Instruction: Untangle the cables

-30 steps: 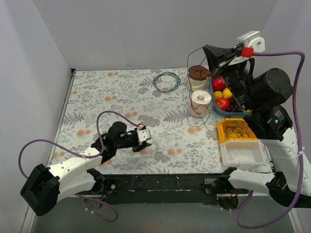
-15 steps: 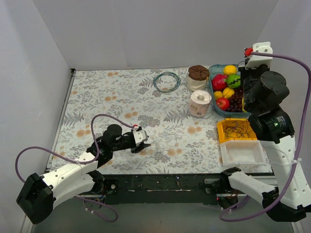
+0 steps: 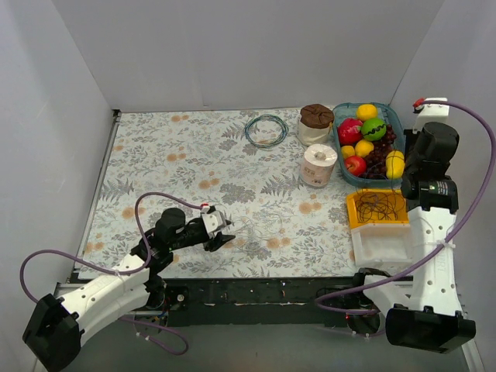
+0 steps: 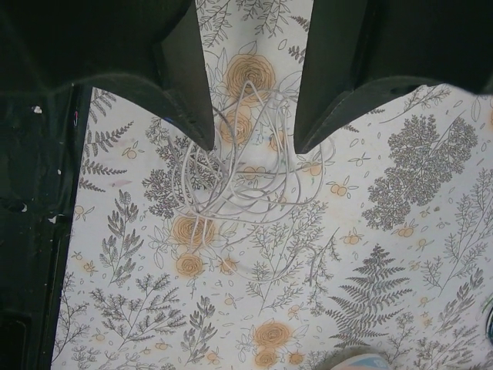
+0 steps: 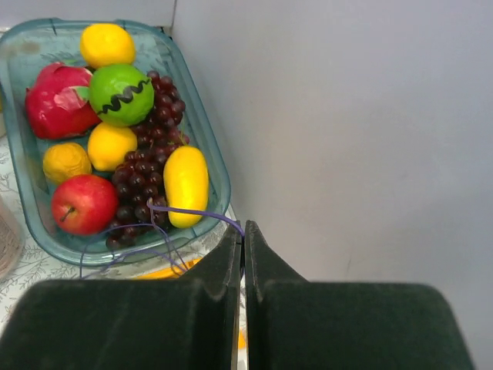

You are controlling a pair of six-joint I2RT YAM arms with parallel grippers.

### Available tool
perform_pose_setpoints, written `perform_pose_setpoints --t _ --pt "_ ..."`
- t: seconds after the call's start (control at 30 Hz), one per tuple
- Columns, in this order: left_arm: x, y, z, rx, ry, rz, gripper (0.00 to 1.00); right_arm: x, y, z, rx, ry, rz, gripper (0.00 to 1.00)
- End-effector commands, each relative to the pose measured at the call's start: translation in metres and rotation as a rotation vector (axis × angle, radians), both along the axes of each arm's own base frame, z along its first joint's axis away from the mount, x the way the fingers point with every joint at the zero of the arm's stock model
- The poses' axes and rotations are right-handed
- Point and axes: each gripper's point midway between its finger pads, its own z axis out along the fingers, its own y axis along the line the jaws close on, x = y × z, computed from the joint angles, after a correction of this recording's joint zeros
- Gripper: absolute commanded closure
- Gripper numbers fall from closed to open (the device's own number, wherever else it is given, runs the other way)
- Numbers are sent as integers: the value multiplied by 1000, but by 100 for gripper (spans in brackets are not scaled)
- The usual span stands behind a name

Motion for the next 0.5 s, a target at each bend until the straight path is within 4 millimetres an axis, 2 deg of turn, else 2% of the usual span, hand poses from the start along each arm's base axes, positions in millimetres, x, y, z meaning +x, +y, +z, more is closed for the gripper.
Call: perform_pose_setpoints --t 0.0,0.1,0.17,0.27,0.37,0.43,0.47 --pt "-1 3 1 -32 18 20 54 6 -11 -4 89 -53 -7 99" --pt "3 6 1 -45 13 45 53 1 -25 -17 103 -30 -74 99" --pt "4 7 4 -56 13 55 53 -7 -33 -34 118 -5 -111 99" --pt "6 10 4 -62 19 72 53 -11 -33 -58 178 2 -102 99" --pt "7 10 4 -65 19 75 52 -9 -20 -84 281 41 -65 99" --pt "8 11 3 -64 21 81 52 -6 -10 -81 317 42 -18 99" --pt "8 12 4 -65 23 84 52 -6 -9 -63 308 10 -11 99"
